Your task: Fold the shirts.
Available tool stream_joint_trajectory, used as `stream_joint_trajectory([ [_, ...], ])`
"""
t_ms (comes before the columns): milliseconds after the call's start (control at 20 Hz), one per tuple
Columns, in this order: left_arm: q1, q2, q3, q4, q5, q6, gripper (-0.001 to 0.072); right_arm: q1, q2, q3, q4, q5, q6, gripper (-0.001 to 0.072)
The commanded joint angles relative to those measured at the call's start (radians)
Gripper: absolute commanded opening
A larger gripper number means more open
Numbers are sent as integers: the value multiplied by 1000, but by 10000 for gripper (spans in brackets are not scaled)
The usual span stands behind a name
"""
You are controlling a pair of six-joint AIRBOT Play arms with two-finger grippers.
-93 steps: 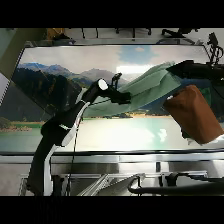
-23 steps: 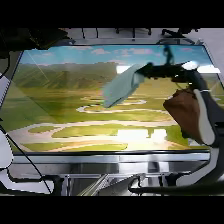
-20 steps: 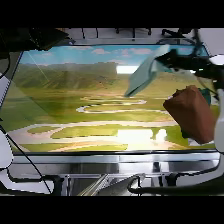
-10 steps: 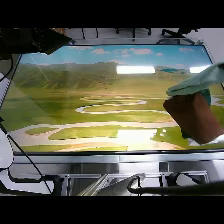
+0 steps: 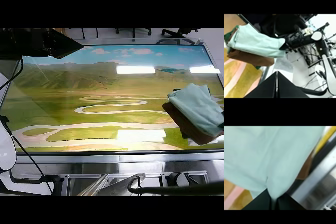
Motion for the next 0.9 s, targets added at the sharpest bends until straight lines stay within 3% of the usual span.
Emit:
stream_joint_trajectory([
  [0,-11,0,-1,0,-24,3,15,-6,3,-110,-90,-10,21,99],
  [50,-11,0,-1,0,-24,3,15,-6,-16,-111,-89,-17,17,352],
  [100,-11,0,-1,0,-24,3,15,-6,-34,-111,-89,-16,17,512],
  [300,-11,0,-1,0,-23,3,15,-5,-111,7,-85,-15,-114,525],
  [450,-11,0,0,0,-9,3,15,-3,-158,193,11,-40,-139,521],
  [500,-11,0,-1,0,-4,3,15,-3,-169,230,77,-63,-150,516],
  [600,-10,0,0,-1,7,3,15,-3,-174,247,252,-119,-204,286],
  [700,-10,0,0,1,5,3,14,-3,-182,245,439,-134,-272,222],
  [800,-11,6,-1,41,-5,2,11,8,-178,231,569,-134,-346,67],
  [850,-11,17,-4,111,-6,-9,11,36,-170,220,574,-137,-352,66],
])
